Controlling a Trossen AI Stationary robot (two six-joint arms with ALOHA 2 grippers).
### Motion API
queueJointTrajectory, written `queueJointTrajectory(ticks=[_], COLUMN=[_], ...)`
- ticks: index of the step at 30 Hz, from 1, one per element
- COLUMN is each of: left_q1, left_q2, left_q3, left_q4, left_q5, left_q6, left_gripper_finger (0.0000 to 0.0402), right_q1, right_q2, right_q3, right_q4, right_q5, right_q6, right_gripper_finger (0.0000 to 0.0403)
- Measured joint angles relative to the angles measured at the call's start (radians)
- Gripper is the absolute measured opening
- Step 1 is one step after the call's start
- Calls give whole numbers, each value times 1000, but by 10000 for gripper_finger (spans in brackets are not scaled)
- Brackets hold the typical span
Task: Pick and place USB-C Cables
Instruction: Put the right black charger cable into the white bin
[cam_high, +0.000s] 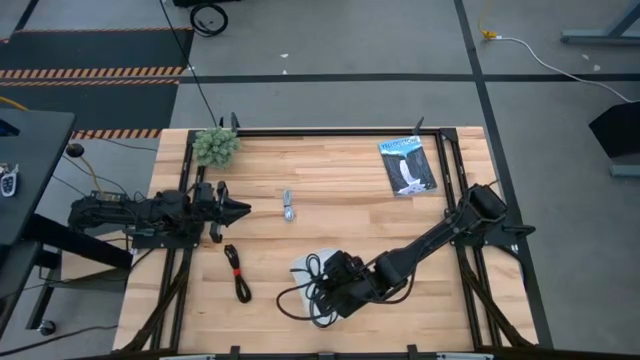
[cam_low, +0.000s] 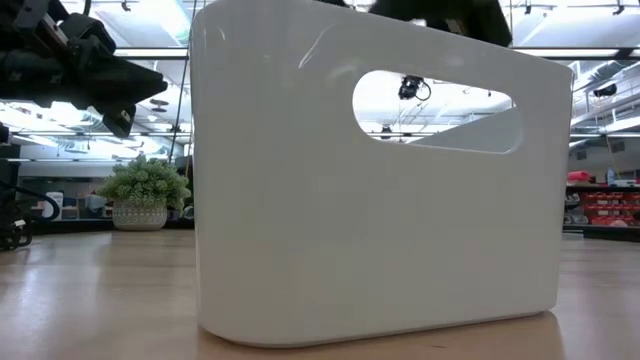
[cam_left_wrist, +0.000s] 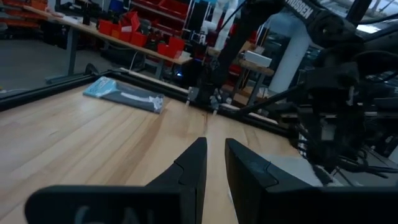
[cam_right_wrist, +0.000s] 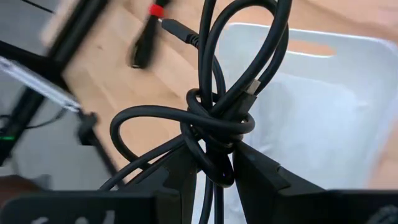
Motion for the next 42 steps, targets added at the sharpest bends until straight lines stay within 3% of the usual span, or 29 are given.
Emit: queueJointTrajectory(ticks=[7,18,26,42], left_q1=[0,0,0,0], left_q2=[0,0,-1,-2], left_q3=[0,0,0,0], left_q4=[3,0,9,7], left_q5=[0,0,0,0], left_q6=[0,0,0,0], left_gripper_finger=[66,66,66,66], right_q1=[-5,-31,-61,-87], right_q2=[0,16,93,96], right_q3=[0,1,1,1], right_q4=[-88,-90,-81,-130], right_q5=[2,3,-112,-237], right_q6=[-81,-291,-306,-201], right_gripper_finger=[107,107,107,108])
